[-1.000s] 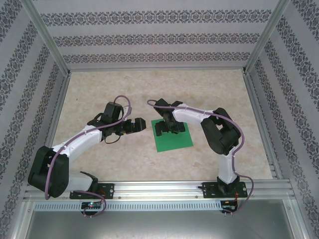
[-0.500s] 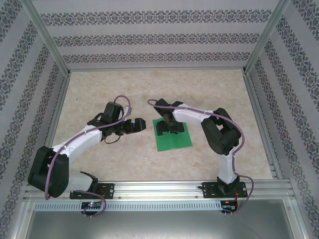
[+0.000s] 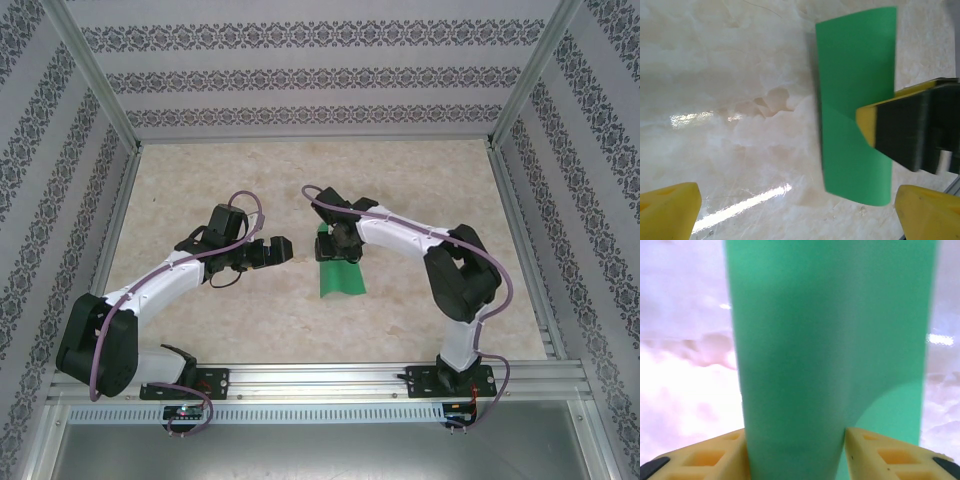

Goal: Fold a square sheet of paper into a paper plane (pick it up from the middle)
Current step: Fold the square sheet of paper in half at the center of the table.

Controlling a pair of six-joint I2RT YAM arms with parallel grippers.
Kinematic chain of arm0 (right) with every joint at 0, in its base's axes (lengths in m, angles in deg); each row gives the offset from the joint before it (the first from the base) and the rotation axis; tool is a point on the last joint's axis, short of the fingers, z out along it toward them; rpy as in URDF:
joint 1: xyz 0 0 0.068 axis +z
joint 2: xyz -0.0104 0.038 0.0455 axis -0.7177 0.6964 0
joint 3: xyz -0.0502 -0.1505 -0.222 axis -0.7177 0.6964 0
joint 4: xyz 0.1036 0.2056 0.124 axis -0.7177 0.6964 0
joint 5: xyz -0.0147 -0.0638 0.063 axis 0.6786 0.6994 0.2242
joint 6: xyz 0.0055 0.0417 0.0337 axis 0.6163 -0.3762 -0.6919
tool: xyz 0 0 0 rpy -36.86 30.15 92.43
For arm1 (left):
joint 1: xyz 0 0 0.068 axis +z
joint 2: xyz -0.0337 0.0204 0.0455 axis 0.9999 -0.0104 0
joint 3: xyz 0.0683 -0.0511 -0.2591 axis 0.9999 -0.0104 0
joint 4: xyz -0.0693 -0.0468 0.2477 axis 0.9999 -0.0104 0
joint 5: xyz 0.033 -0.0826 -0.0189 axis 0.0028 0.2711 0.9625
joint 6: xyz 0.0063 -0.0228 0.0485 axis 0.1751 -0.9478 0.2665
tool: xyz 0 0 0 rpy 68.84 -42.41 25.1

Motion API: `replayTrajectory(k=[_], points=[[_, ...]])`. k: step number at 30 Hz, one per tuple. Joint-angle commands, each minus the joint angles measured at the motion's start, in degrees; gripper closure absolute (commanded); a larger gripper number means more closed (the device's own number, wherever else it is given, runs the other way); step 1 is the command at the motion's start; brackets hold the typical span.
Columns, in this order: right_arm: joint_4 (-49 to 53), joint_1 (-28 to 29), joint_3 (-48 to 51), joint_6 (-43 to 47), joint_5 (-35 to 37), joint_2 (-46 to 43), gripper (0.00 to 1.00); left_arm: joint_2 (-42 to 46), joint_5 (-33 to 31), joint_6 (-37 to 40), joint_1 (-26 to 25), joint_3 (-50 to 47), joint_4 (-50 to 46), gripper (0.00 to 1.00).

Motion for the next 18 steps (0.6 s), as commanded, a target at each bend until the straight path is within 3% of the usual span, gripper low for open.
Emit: replayTrajectory(k=[1,10,18], points=[[-5.8,-0.2,1.7,-3.5,-5.7,-4.0,0.53,0.9,-1.3,0.8,-0.7,1.7,-1.2,0.0],[-22.1,-0.8,6.4,-12.2,-18.3,-7.9,0.55,4.8,-3.8,0.2,-0.7,2.2,-3.1,0.0],[-25.6,-2.1,11.9,-15.5,-16.7,-7.3,0.53,5.0,-3.1,-0.2,-0.7,2.5,-2.6,0.0]])
